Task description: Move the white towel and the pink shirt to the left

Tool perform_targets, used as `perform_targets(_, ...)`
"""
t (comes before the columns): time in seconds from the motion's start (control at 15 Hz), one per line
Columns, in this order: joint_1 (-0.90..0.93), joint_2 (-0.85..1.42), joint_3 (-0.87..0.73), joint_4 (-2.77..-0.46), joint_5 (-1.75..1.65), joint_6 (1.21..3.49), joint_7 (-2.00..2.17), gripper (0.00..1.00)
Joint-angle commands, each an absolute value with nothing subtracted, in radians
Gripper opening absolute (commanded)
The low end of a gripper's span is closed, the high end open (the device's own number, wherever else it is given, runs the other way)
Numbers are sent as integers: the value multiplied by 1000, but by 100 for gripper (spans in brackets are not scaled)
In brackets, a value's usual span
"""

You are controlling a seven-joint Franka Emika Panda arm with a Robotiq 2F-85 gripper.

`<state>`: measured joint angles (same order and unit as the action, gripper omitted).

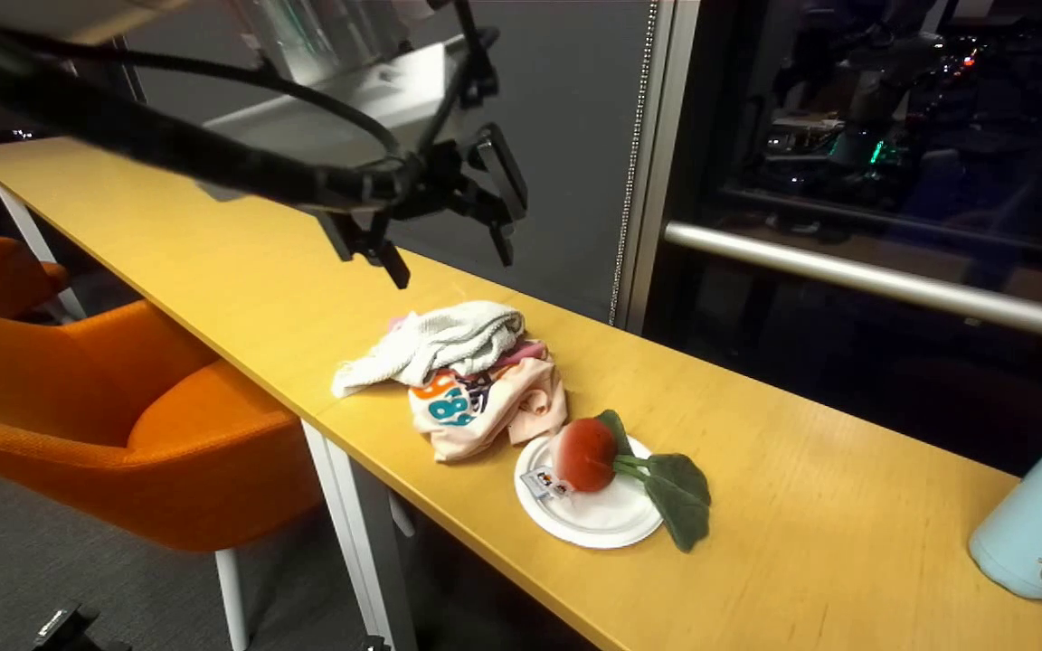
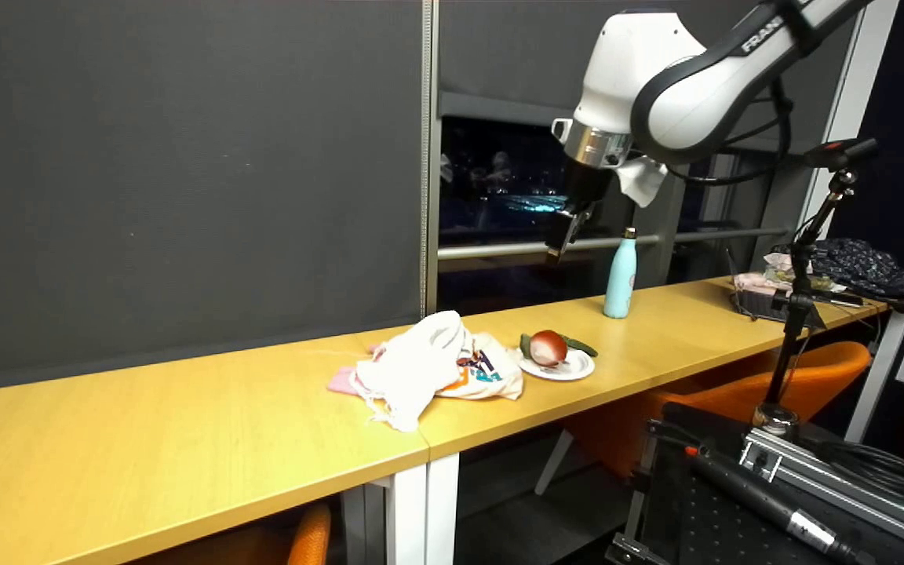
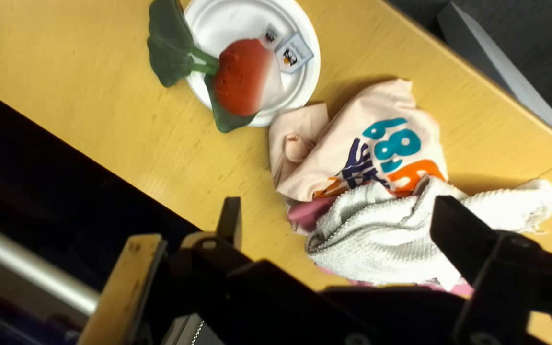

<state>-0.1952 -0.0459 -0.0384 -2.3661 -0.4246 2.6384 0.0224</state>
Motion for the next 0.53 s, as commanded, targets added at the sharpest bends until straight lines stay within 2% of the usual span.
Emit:
perform_targets(0.0, -162, 209, -69, -2132, -370, 2692, -19, 100)
perform_targets(0.47, -159, 595, -4, -1705, -155, 2635, -200, 100)
